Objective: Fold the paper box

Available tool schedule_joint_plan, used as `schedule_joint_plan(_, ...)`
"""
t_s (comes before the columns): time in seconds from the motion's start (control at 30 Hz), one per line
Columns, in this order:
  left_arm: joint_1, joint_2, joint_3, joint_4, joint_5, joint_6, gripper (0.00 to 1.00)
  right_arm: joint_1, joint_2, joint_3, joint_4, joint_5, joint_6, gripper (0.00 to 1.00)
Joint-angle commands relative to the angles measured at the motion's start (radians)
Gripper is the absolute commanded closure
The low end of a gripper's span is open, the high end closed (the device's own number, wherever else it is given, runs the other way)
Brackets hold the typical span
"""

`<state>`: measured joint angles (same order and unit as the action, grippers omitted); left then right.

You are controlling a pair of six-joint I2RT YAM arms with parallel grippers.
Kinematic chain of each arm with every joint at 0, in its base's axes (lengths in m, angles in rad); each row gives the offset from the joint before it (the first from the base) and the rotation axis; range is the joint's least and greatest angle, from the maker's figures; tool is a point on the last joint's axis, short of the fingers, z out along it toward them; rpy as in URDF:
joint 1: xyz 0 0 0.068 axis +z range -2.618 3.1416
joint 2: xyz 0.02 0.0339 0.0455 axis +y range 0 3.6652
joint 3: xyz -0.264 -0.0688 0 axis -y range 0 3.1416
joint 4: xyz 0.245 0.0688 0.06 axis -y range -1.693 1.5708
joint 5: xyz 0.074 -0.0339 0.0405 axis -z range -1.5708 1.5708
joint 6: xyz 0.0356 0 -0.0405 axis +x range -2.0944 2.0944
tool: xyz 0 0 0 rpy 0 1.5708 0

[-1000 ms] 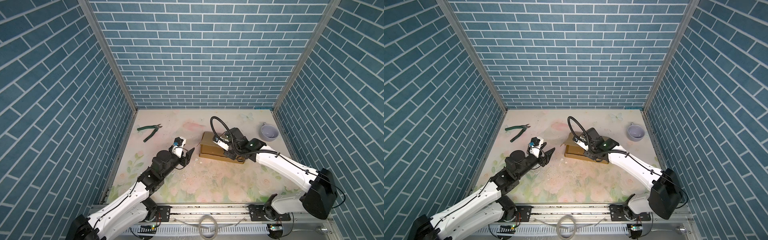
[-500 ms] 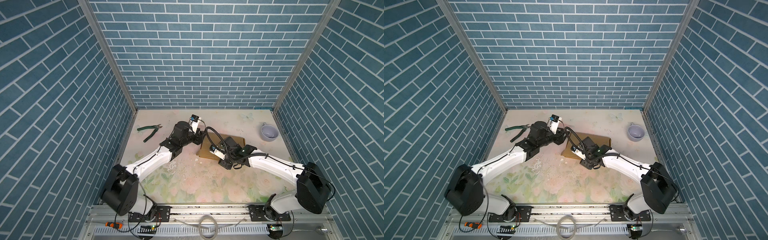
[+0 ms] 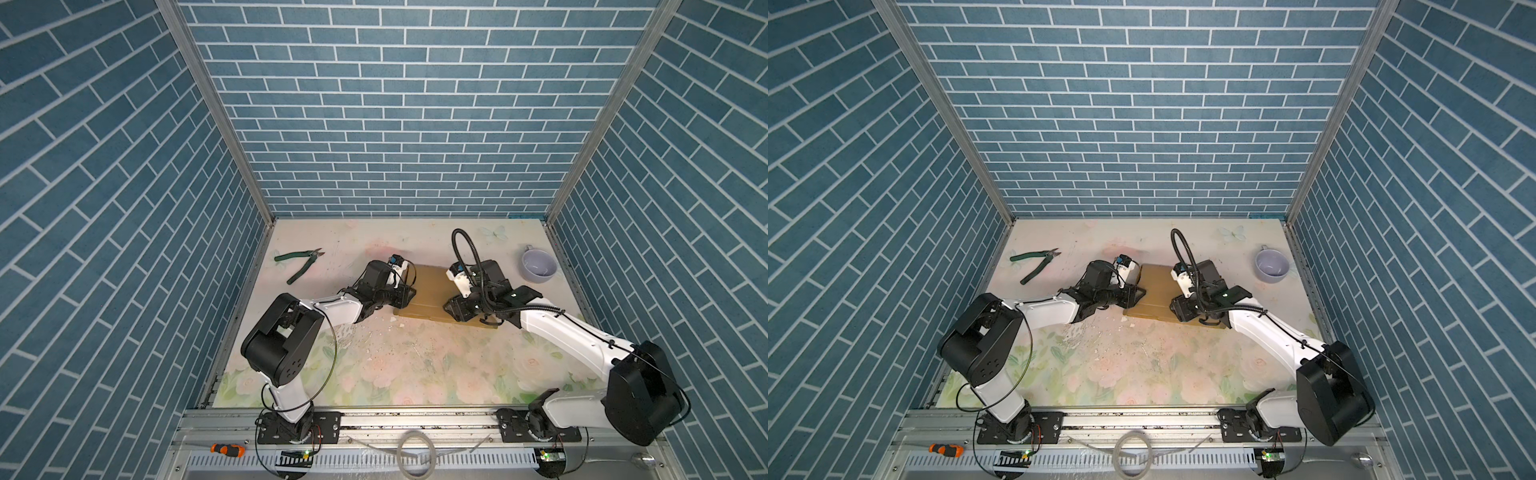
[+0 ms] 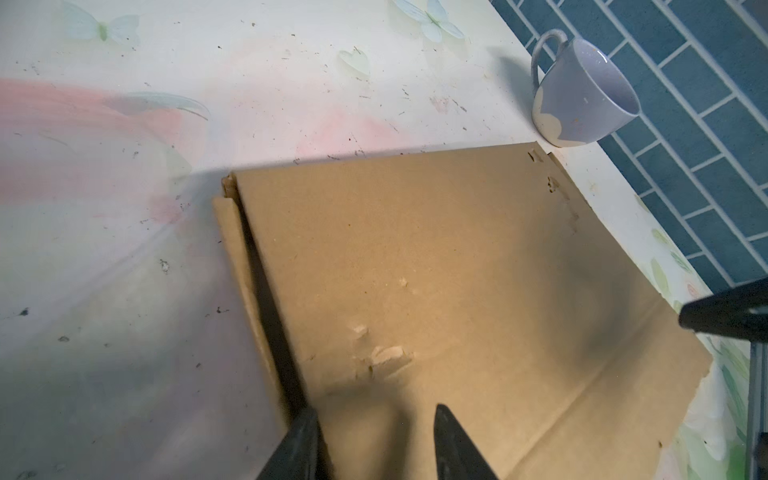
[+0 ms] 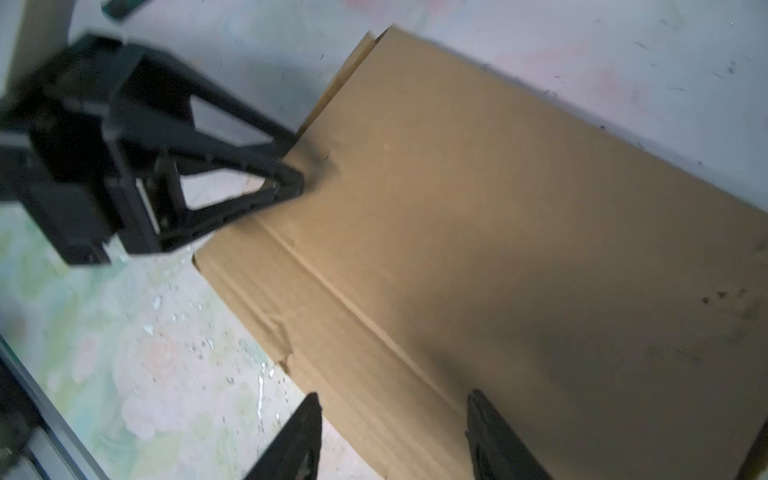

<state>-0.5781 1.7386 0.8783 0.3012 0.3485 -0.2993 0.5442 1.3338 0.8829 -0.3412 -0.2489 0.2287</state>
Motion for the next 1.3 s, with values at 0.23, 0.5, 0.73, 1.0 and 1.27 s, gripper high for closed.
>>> schedule_joint_plan(0.23, -0.025, -0.006, -0.065, -0.016, -0.029, -0.011, 0.54, -0.081, 0.09, -0.19, 0.158, -0.089, 0.461, 0.54)
schedule_joint_plan(0.5, -0.025, -0.013, -0.085, -0.049, -0.047, -0.002, 0.55, -0.105, 0.072, -0.144, 0.065, -0.089, 0.419, 0.55)
schedule_joint_plan(0.73, -0.033, -0.057, -0.049, -0.105, -0.059, 0.006, 0.55, -0.252, -0.012, 0.01, -0.217, 0.072, 0.303, 0.37)
schedule_joint_plan(1.0, -0.044, -0.036, -0.057, -0.095, -0.062, 0.001, 0.55, -0.335, 0.129, 0.098, -0.227, 0.079, 0.236, 0.22)
schedule_joint_plan(1.27, -0.063, -0.011, -0.044, -0.091, -0.067, 0.0, 0.55, -0.283, 0.271, 0.103, -0.156, -0.004, 0.22, 0.34)
